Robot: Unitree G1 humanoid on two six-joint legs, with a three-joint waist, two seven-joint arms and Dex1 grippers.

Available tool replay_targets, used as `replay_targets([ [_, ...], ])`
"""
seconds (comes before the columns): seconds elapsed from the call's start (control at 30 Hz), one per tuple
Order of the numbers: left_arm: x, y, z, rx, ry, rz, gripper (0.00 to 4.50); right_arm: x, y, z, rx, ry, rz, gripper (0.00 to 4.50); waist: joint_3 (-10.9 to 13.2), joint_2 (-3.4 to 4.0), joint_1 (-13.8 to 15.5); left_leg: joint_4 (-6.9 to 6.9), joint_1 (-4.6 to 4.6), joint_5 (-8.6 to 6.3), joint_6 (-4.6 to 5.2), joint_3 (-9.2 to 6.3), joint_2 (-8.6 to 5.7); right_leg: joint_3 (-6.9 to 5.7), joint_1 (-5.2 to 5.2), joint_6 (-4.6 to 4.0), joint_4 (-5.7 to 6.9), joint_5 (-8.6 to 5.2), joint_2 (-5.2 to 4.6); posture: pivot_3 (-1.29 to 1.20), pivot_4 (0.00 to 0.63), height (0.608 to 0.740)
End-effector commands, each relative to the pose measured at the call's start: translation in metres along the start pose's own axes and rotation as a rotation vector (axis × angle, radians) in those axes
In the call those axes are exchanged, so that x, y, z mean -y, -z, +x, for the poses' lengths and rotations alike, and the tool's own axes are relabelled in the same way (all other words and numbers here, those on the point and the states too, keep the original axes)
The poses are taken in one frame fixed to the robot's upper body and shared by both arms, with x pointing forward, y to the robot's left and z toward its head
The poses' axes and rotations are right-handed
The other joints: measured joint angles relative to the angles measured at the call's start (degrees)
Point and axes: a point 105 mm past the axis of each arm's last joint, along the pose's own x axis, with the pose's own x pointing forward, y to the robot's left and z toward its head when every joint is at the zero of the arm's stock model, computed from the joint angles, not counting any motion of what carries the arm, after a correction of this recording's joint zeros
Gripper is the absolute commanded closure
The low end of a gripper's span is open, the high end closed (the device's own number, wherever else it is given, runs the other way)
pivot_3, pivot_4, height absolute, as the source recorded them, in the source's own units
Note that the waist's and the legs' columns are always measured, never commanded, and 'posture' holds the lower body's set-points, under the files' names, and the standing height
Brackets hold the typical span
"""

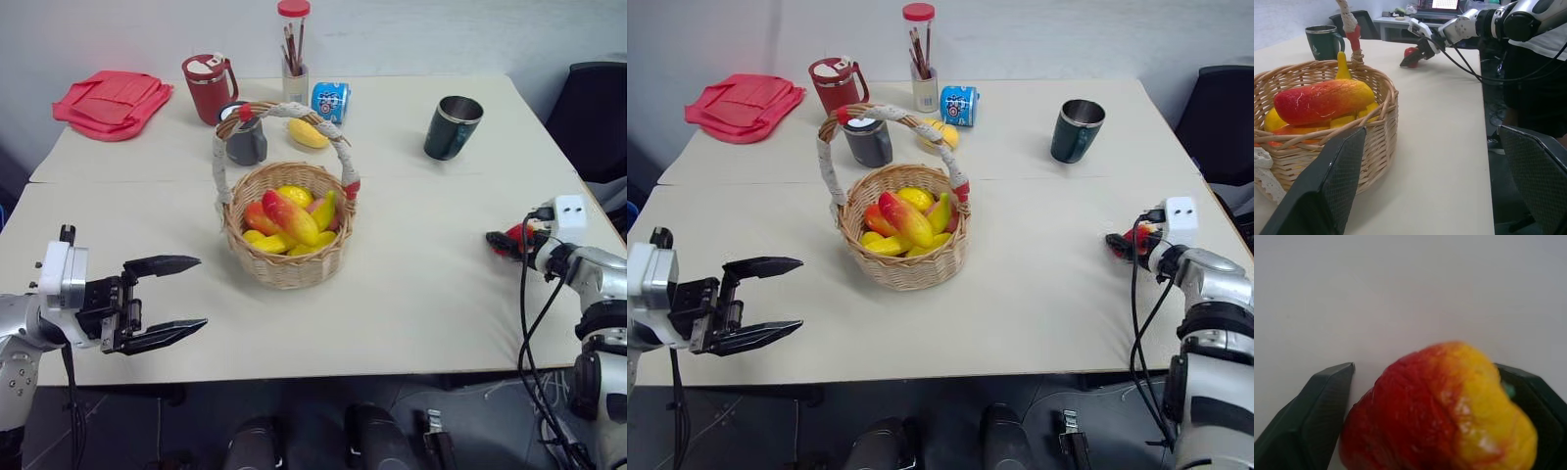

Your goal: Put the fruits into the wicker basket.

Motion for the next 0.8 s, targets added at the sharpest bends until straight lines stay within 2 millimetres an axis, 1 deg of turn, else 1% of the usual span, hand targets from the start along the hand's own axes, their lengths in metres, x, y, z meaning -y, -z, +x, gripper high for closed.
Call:
replay_targets([
  [0.03,0.003,-0.011,-0.002,0.03,-0.027,0.04,0.0,-0.007,-0.018,-0.008,0.024,-0.1,-0.029,1.28,0.0,0.0,-0.06,0.0,0.01,0.0,0.0,-0.01,0.01,0.0,0.01,0.0,0.0,0.0,0.0,0.0,0.15,0.74],
  [0.07,0.003,-0.012,-0.003,0.032,-0.033,0.039,0.0,-0.017,-0.03,-0.009,0.078,-0.168,-0.046,1.65,0.0,0.0,-0.07,0.0,0.01,0.0,0.0,-0.02,0.01,0.0,0.01,0.0,0.0,0.0,0.01,0.0,0.15,0.74],
  [0.1,0.003,-0.012,-0.003,0.032,-0.036,0.039,0.0,-0.024,-0.038,-0.011,0.115,-0.21,-0.057,1.92,0.0,0.0,-0.06,0.0,0.02,0.0,0.0,-0.02,0.03,0.0,0.01,0.0,0.0,0.0,0.01,0.0,0.15,0.74],
  [0.13,0.003,-0.012,-0.004,0.038,-0.05,0.037,0.0,-0.051,-0.057,-0.018,0.194,-0.363,-0.091,2.18,0.03,0.05,-0.07,0.0,0.01,0.0,0.0,-0.02,0.03,0.0,0.0,0.0,0.0,0.0,0.02,0.0,0.15,0.74],
  [0.17,0.003,-0.012,-0.006,0.044,-0.065,0.037,0.0,-0.079,-0.069,-0.029,0.237,-0.51,-0.125,2.18,0.05,0.08,-0.15,-0.01,0.01,0.0,-0.01,-0.02,0.02,0.01,-0.02,0.01,0.02,0.0,0.01,0.0,0.15,0.74],
  [0.2,0.002,-0.013,-0.007,0.055,-0.082,0.035,0.0,-0.107,-0.074,-0.041,0.238,-0.655,-0.162,2.18,0.07,0.11,-0.26,-0.01,0.02,0.0,-0.01,0.01,0.06,0.03,-0.04,0.01,0.04,0.01,0.02,0.0,0.15,0.74],
  [0.27,0.0,-0.017,-0.008,0.087,-0.117,0.033,0.0,-0.167,-0.071,-0.067,0.182,-0.942,-0.212,2.18,0.09,0.15,-0.21,-0.05,0.02,0.01,-0.05,0.0,0.14,0.03,-0.08,0.01,0.12,0.01,0.06,0.0,0.15,0.74],
  [0.33,0.0,-0.018,-0.009,0.097,-0.134,0.028,0.0,-0.208,-0.067,-0.085,0.137,-1.104,-0.233,2.18,0.08,0.14,-0.06,-0.05,0.02,-0.01,-0.1,-0.02,0.29,0.0,-0.08,0.01,0.15,0.01,0.15,0.0,0.15,0.74],
  [0.37,0.001,-0.017,-0.009,0.096,-0.141,0.025,0.0,-0.23,-0.068,-0.09,0.146,-1.165,-0.247,2.18,0.07,0.11,0.05,-0.03,0.01,-0.01,-0.1,-0.07,0.32,-0.05,-0.06,0.01,0.15,0.01,0.14,0.0,0.15,0.74],
  [0.4,0.001,-0.016,-0.009,0.097,-0.149,0.02,0.0,-0.248,-0.072,-0.094,0.165,-1.205,-0.248,2.18,0.04,0.07,0.01,-0.02,0.01,-0.02,-0.09,-0.11,0.33,-0.08,-0.05,0.01,0.11,0.01,0.11,0.0,0.15,0.74],
  [0.47,0.0,-0.015,-0.01,0.111,-0.181,0.007,0.0,-0.297,-0.082,-0.089,0.212,-1.228,-0.205,2.18,0.03,0.05,-0.24,0.01,0.02,-0.05,-0.06,-0.09,0.35,-0.05,-0.07,0.01,0.11,0.0,0.03,0.0,0.15,0.74],
  [0.5,-0.001,-0.016,-0.01,0.117,-0.192,0.002,0.0,-0.312,-0.085,-0.087,0.226,-1.216,-0.191,2.18,0.03,0.05,-0.23,0.04,0.02,-0.05,-0.07,-0.05,0.33,-0.03,-0.09,0.01,0.13,0.01,0.04,0.0,0.15,0.74],
  [0.53,-0.001,-0.016,-0.01,0.122,-0.199,0.0,0.0,-0.324,-0.089,-0.086,0.255,-1.204,-0.185,2.18,0.03,0.05,-0.17,0.03,-0.02,-0.03,-0.09,-0.05,0.33,-0.02,-0.16,0.0,0.21,0.0,0.04,0.0,0.15,0.74],
  [0.57,-0.001,-0.017,-0.01,0.129,-0.206,0.003,0.0,-0.336,-0.095,-0.084,0.275,-1.189,-0.117,2.18,0.03,0.05,0.01,0.01,-0.08,-0.02,-0.11,-0.08,0.34,-0.02,-0.24,-0.02,0.31,0.0,0.04,0.0,0.15,0.74],
  [0.6,-0.002,-0.018,-0.01,0.134,-0.211,0.006,0.0,-0.344,-0.099,-0.083,0.281,-1.179,-0.064,2.18,0.03,0.05,0.36,0.0,-0.16,-0.01,-0.14,-0.14,0.28,-0.07,-0.25,-0.03,0.49,-0.01,0.06,0.0,0.15,0.74],
  [0.63,-0.002,-0.019,-0.009,0.138,-0.216,0.009,0.0,-0.353,-0.102,-0.082,0.298,-1.171,-0.049,2.18,0.02,0.03,0.75,0.02,-0.24,-0.01,-0.14,-0.22,0.24,-0.11,-0.29,-0.05,0.53,-0.01,0.04,0.0,0.15,0.74],
  [0.7,-0.001,-0.019,-0.011,0.135,-0.228,0.012,0.0,-0.374,-0.098,-0.075,0.322,-1.137,-0.095,2.18,-0.01,-0.02,1.09,0.05,-0.29,-0.07,-0.04,-0.21,0.04,-0.07,-0.31,-0.07,0.52,-0.01,-0.04,0.0,0.15,0.74],
  [0.73,-0.001,-0.019,-0.012,0.132,-0.233,0.011,0.0,-0.381,-0.097,-0.072,0.33,-1.124,-0.112,2.18,-0.05,-0.09,1.09,0.06,-0.32,-0.11,0.03,-0.2,-0.01,-0.07,-0.31,-0.07,0.48,-0.01,-0.09,0.0,0.15,0.74],
  [0.8,0.001,-0.017,-0.014,0.124,-0.244,0.008,0.0,-0.39,-0.091,-0.057,0.325,-1.048,-0.126,2.18,-0.13,-0.21,0.91,0.09,-0.32,-0.22,0.12,-0.14,-0.07,-0.03,-0.3,-0.06,0.43,0.0,-0.12,0.0,0.15,0.74],
])
